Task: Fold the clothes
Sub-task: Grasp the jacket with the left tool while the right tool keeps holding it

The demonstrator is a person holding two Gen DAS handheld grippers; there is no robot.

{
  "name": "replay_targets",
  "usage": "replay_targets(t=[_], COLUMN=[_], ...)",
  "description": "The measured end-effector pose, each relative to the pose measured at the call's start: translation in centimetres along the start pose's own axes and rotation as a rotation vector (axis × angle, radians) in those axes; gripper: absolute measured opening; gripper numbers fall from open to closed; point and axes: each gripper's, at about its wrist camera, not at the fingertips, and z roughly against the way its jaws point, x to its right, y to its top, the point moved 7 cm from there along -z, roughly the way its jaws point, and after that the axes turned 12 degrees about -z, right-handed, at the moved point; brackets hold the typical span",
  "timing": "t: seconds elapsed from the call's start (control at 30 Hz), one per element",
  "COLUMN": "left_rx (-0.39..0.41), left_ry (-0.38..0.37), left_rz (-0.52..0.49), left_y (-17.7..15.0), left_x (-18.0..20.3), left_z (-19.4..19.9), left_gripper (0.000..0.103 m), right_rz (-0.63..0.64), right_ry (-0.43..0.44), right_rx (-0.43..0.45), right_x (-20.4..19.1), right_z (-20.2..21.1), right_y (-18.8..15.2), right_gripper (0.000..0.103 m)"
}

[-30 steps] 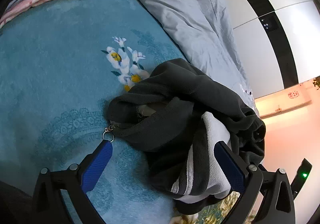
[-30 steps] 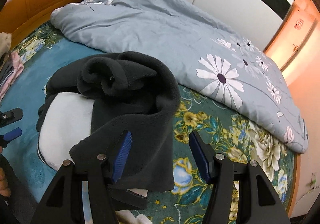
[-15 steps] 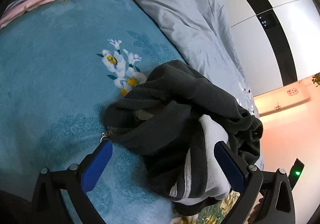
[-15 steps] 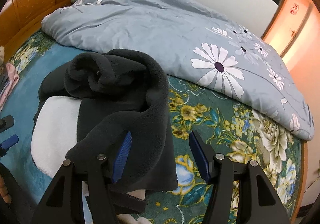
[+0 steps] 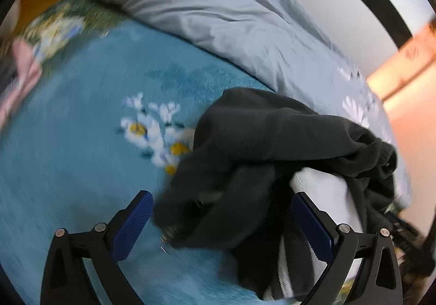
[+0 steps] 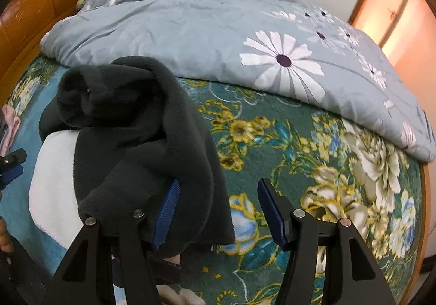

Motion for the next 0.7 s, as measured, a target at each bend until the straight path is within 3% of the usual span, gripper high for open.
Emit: replay_targets(t=[0.23, 0.43, 0.47, 0.5, 0.53, 0.6, 0.7], left_rx=[0.005, -0.022, -0.023, -0.027, -0.04, -0.057, 0.03], left_ry=[0.138, 0.246, 0.263, 0.27, 0.254, 0.207, 0.167], left_rz=[-0.304, -0.561, -0.584, -0.595, -0.573, -0.502, -0.411], left_y=[3.6, 4.1, 4.2, 4.2, 4.3, 4.5, 5.4], left_x=[2.3, 5.2, 5.4, 5.5, 5.4, 5.1, 4.4], left_z=[-1.3, -4.4, -4.7, -4.9, -5.2, -5.5, -3.5], left_gripper=[0.102, 0.098, 0.093, 0.076, 0.049, 0.017, 0.01], right_rz=[-0.037, -0.036, -0.034, -0.028, -0.015, 0.02, 0.021], right_ry=[0.107, 0.162, 0.167, 0.171, 0.167, 0.149, 0.146], right_rx=[0.055, 0.01, -0.006, -0.021, -0.031, -0.037, -0.045], right_x=[-0.9, -2.6, -2.9, -3.2, -3.5, -4.1, -4.4], right_z=[2.7, 2.5, 2.3, 2.1, 1.8, 1.6, 1.7], right_y=[1.1, -0.2, -0.7, -1.2, -1.5, -2.3, -2.9], right_gripper=[0.061, 0.061, 0.061, 0.061, 0.061, 0.061, 0.061])
